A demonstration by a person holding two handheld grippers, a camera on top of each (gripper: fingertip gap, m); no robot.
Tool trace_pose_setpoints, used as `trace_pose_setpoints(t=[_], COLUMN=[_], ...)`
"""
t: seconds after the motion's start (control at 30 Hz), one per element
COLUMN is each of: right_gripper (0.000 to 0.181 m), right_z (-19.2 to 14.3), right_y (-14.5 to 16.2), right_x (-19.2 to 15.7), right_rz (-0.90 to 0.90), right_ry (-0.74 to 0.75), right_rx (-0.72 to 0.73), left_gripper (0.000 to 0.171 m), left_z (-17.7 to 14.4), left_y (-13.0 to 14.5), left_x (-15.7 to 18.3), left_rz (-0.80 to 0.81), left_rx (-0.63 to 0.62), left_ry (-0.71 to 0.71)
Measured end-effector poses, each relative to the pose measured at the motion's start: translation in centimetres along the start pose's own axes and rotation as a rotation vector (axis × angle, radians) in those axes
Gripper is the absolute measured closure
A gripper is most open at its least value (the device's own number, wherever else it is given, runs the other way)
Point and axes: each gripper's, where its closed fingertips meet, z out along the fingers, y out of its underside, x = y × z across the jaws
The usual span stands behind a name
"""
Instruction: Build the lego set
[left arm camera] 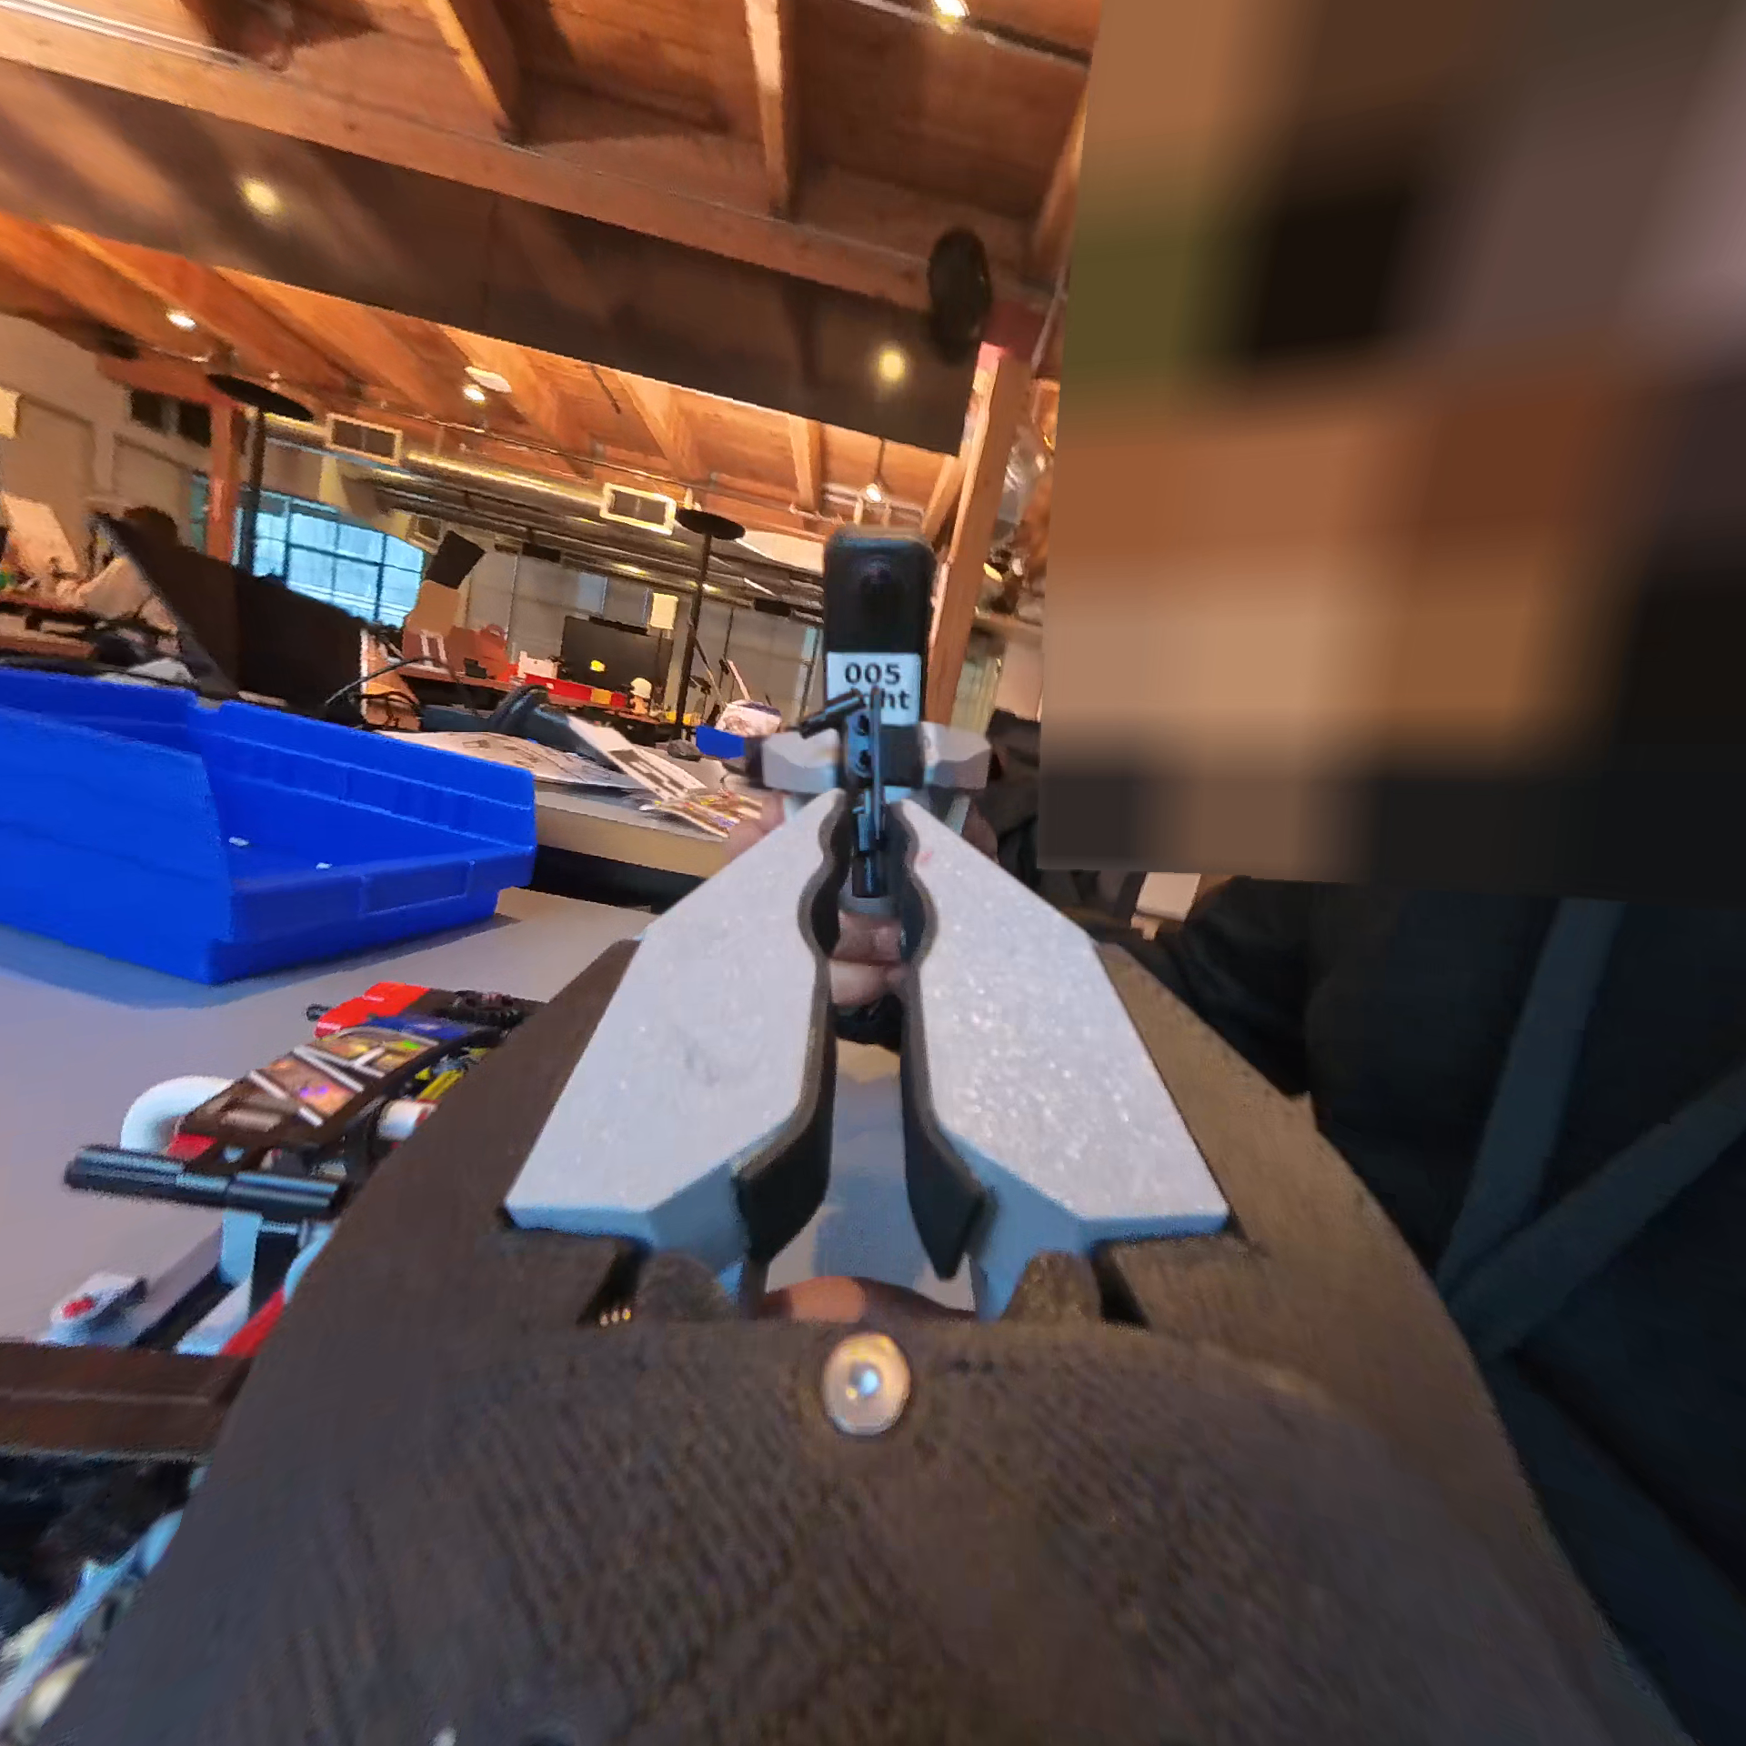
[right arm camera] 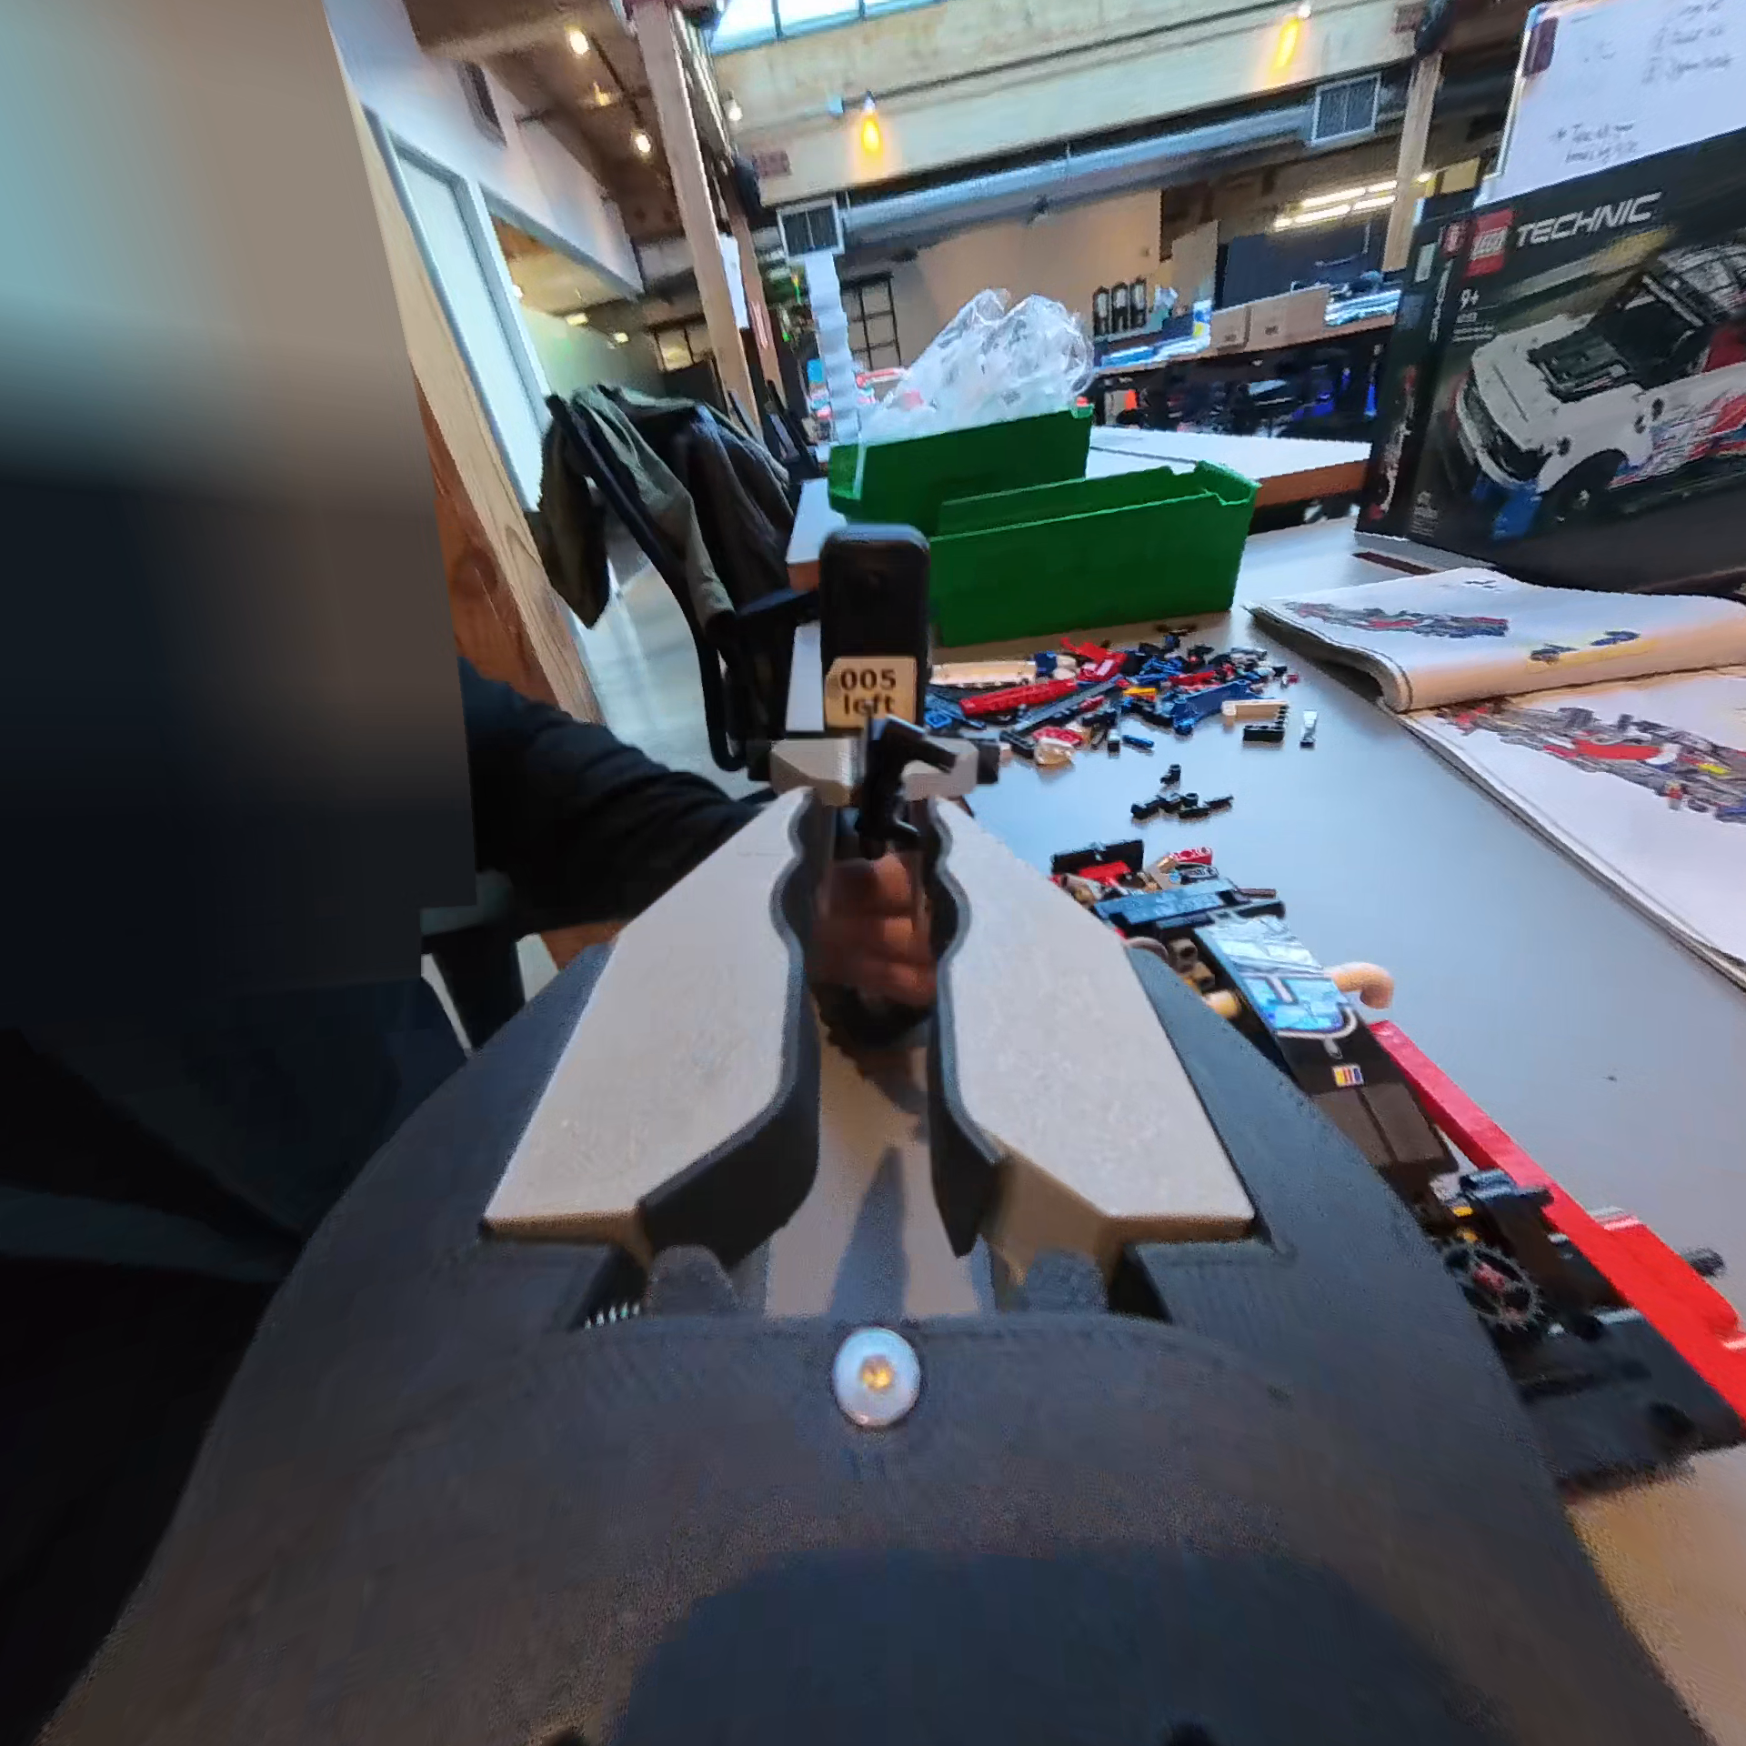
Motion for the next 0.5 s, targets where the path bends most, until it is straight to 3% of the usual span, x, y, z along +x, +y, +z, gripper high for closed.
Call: trace_pose_setpoints(t=[0.2,0.4,0.5], right_gripper=[0.181,0.157,0.158], right_z=[-0.3,-0.3,0.3], right_y=[0.4,1.1,1.3], right_x=[1.6,2.7,2.7], right_rz=[0.082,0.135,0.138], right_ry=[0.021,0.082,0.108], right_rx=[0.021,0.019,0.008], left_gripper=[0.167,0.168,0.168], left_z=[0.4,0.5,0.4], left_y=[-0.1,0.6,0.6], left_x=[-1.3,-2.3,-2.5], left_rz=[-0.268,-0.296,-0.296], left_rx=[0.120,0.099,0.102], left_ry=[-0.026,-0.093,-0.106])
